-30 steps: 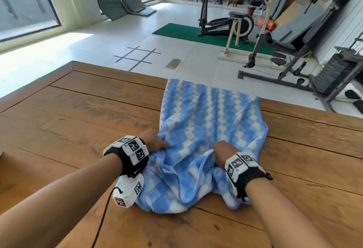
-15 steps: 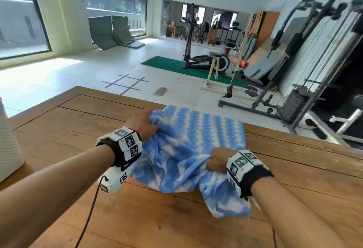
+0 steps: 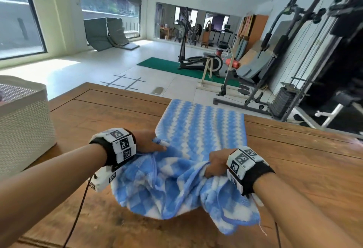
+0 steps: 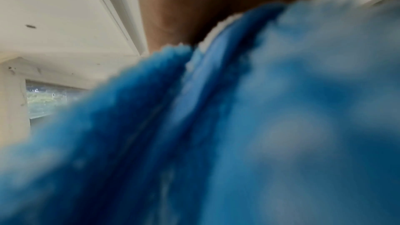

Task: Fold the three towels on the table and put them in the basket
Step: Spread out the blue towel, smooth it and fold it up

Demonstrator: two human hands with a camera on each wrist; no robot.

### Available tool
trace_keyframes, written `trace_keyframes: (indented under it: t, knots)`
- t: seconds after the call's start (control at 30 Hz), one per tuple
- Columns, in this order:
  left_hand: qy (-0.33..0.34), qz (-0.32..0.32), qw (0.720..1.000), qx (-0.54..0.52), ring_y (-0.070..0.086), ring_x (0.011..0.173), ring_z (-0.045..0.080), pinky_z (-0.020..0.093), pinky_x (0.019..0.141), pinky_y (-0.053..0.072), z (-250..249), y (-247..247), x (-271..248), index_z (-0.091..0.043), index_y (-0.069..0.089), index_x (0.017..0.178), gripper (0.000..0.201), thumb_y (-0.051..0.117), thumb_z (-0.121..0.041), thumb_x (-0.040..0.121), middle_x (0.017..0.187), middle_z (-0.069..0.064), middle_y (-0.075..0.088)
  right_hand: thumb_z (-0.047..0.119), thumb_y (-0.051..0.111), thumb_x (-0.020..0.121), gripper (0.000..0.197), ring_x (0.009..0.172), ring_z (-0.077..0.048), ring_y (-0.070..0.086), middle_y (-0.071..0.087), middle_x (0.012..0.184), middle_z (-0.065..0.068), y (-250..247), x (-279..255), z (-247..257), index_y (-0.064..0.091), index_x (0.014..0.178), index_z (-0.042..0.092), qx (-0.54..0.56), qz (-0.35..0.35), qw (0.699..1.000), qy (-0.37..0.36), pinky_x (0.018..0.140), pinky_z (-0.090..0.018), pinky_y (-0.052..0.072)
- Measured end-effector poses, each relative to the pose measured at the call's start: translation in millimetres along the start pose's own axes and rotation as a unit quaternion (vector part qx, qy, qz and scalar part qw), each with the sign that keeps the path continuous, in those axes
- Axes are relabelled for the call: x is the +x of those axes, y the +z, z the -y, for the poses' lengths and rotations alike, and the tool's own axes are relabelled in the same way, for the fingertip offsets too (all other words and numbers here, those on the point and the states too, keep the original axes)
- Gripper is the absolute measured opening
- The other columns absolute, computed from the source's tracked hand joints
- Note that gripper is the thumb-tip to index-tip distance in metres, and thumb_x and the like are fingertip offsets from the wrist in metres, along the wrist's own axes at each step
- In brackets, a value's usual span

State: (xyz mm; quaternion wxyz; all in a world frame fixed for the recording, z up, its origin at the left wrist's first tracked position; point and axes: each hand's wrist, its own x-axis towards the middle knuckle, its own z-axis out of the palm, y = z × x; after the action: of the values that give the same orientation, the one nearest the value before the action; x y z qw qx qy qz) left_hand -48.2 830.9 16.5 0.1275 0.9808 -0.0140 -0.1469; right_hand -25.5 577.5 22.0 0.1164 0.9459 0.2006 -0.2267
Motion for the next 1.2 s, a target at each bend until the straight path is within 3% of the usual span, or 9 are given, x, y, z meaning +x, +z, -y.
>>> trace_keyframes:
  t: [0.13, 0.27, 0.43, 0.5, 0.67, 0.9, 0.97, 1.03, 1.2]
  knots:
    - [-0.001, -0.027, 1.0, -0.008, 0.052, 0.072, 0.019, 0.028, 0.065, 0.038, 4.0, 19.1, 9.6, -0.01, 0.056, 0.074, 0.037, 0.057, -0.044, 0.088, 0.077, 0.007, 0.057, 0.049, 0.062, 0.084, 0.037, 0.071, -0.022, 0.054, 0.054, 0.082, -0.005, 15.2, -0.6, -3.6, 0.047, 0.078, 0.016, 0.025, 0.016, 1.0, 0.01, 0.065, -0.031, 0.04]
    - [0.021, -0.129, 0.991, 0.009, 0.063, 0.081, 0.024, 0.036, 0.072, 0.051, 8.1, 13.9, 43.6, -0.013, 0.064, 0.087, 0.056, 0.034, -0.06, 0.08, 0.086, 0.004, 0.065, 0.042, 0.057, 0.089, 0.032, 0.097, -0.031, 0.061, 0.059, 0.106, -0.013, 11.6, 16.8, -18.2, 0.057, 0.102, 0.012, 0.048, -0.074, 0.996, 0.025, 0.08, -0.037, 0.049]
    - [-0.008, -0.18, 0.983, 0.031, 0.063, 0.083, 0.028, 0.032, 0.065, 0.045, -6.7, -9.5, 81.2, -0.012, 0.066, 0.091, 0.034, 0.05, -0.043, 0.086, 0.093, 0.007, 0.065, 0.031, 0.052, 0.092, 0.027, 0.104, -0.031, 0.058, 0.058, 0.115, -0.011, 1.3, 65.5, -51.5, 0.058, 0.11, 0.012, 0.059, -0.16, 0.984, 0.048, 0.085, -0.038, 0.049]
    - [-0.024, -0.166, 0.985, 0.031, 0.061, 0.087, 0.029, 0.03, 0.065, 0.037, -9.0, -13.9, 105.7, -0.008, 0.064, 0.092, 0.033, 0.054, -0.039, 0.088, 0.098, 0.01, 0.062, 0.03, 0.051, 0.092, 0.029, 0.11, -0.031, 0.054, 0.053, 0.12, -0.01, -3.0, 94.8, -68.1, 0.055, 0.115, 0.013, 0.067, -0.17, 0.982, 0.049, 0.088, -0.037, 0.046]
    - [-0.049, -0.119, 0.992, -0.016, 0.06, 0.093, 0.03, 0.034, 0.073, 0.043, -3.2, -5.7, 188.6, -0.005, 0.061, 0.094, 0.029, 0.059, -0.032, 0.086, 0.103, 0.015, 0.063, 0.026, 0.049, 0.094, 0.031, 0.113, -0.031, 0.051, 0.046, 0.127, -0.013, -9.0, 180.7, -104.5, 0.05, 0.119, 0.01, 0.099, -0.133, 0.986, 0.029, 0.089, -0.037, 0.044]
    - [-0.131, -0.018, 0.99, -0.047, 0.06, 0.081, 0.028, 0.028, 0.061, 0.038, 17.1, 33.5, 278.6, -0.013, 0.044, 0.061, 0.033, 0.066, -0.029, 0.08, 0.087, 0.016, 0.063, 0.018, 0.053, 0.09, 0.013, 0.116, -0.034, 0.054, 0.054, 0.122, -0.018, 9.0, 270.7, -114.4, 0.052, 0.099, 0.009, 0.113, -0.055, 0.992, -0.005, 0.087, -0.034, 0.044]
    - [-0.133, 0.011, 0.991, -0.019, 0.063, 0.093, 0.033, 0.032, 0.065, 0.042, 20.6, 44.2, 286.9, -0.01, 0.054, 0.07, 0.026, 0.067, -0.029, 0.081, 0.101, 0.02, 0.066, 0.017, 0.055, 0.091, 0.019, 0.117, -0.033, 0.053, 0.054, 0.126, -0.018, 19.5, 279.9, -113.1, 0.052, 0.108, 0.01, 0.11, -0.045, 0.993, -0.01, 0.087, -0.033, 0.043]
    - [-0.126, 0.015, 0.992, 0.004, 0.061, 0.102, 0.032, 0.034, 0.077, 0.046, 19.0, 49.4, 286.6, 0.0, 0.063, 0.096, 0.029, 0.066, -0.026, 0.083, 0.11, 0.019, 0.064, 0.018, 0.056, 0.091, 0.028, 0.117, -0.033, 0.052, 0.053, 0.127, -0.018, 27.4, 281.7, -110.0, 0.051, 0.116, 0.007, 0.109, -0.051, 0.993, -0.018, 0.089, -0.033, 0.042]
    - [-0.099, 0.034, 0.995, -0.007, 0.057, 0.106, 0.032, 0.036, 0.083, 0.046, 10.4, 47.7, 258.7, -0.005, 0.051, 0.111, 0.04, 0.071, -0.021, 0.08, 0.116, 0.015, 0.059, 0.019, 0.059, 0.087, 0.04, 0.12, -0.034, 0.05, 0.05, 0.131, -0.017, 32.5, 244.4, -95.8, 0.045, 0.123, 0.01, 0.148, -0.012, 0.989, -0.024, 0.09, -0.033, 0.042]
